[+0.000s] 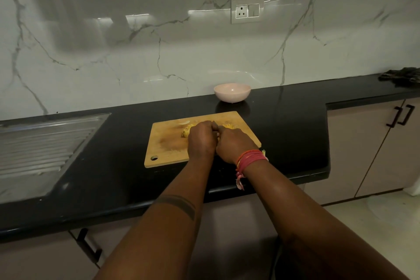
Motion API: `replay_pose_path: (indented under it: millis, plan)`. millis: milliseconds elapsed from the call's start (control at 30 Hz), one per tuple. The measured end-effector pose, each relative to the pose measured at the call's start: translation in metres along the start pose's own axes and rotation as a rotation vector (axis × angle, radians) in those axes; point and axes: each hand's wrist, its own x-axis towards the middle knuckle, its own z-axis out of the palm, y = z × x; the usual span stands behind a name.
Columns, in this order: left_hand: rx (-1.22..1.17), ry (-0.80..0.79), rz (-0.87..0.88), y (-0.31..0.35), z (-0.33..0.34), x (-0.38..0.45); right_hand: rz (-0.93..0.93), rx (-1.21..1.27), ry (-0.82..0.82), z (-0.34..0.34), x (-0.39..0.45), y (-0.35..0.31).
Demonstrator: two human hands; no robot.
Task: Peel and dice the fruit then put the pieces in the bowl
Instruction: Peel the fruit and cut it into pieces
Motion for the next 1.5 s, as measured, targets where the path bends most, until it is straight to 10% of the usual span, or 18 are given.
replay_pose_path:
  millis: [1500]
  plan:
    - [0.005,-0.013,-0.084,0.002,-0.001,0.006,-0.058,-0.010,-0.054,-0.002,0.000,0.002]
